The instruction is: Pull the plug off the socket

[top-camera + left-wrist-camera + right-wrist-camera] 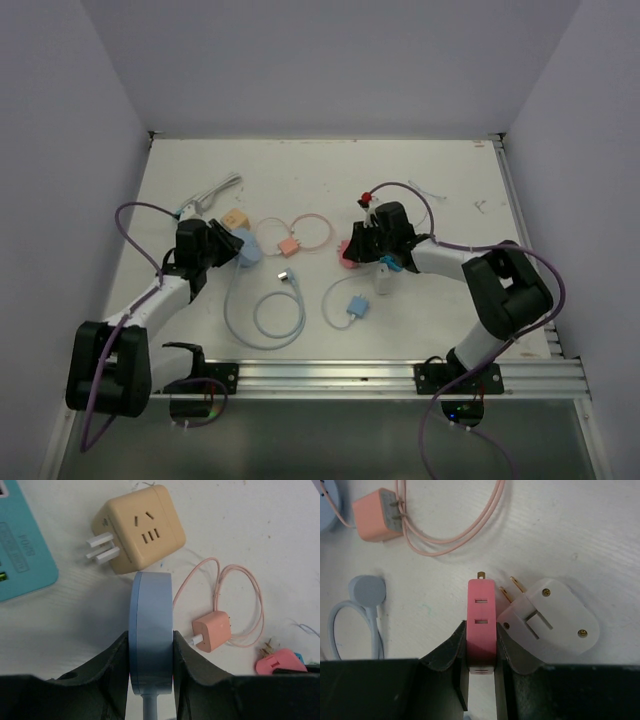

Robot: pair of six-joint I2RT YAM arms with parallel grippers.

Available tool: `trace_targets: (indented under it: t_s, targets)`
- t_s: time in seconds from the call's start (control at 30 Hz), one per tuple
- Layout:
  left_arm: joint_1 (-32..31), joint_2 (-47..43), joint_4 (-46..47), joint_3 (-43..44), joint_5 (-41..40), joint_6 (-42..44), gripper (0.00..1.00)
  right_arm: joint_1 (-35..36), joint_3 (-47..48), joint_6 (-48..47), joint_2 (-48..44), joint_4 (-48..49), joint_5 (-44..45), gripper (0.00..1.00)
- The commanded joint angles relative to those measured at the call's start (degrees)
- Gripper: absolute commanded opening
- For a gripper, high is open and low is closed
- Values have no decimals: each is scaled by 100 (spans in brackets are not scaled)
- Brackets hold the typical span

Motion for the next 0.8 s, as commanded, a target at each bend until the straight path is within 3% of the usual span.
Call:
trace_targets:
  t_s: [0.0,0.17,0.27,0.37,0.53,0.77]
  targets:
    - [31,675,980,-143,726,-77,0,-253,-192,442,58,264,141,11]
    - [-57,1353,1667,41,1404,-147,0,-482,-298,619,93,352,142,16]
    - [-145,1503,1738,129,1352,-164,0,-473,-271,662,146,370,54,26]
    - [-136,1407,1423,85,904,-164,0,-482,-280,671,93,326,124,42]
    - [-66,1020,790,-116,35,-357,14,-482,-254,619,-179,124,291,63]
    - [5,888,569,-433,-73,-542,33,-482,-122,434,-1048,-500,625,82]
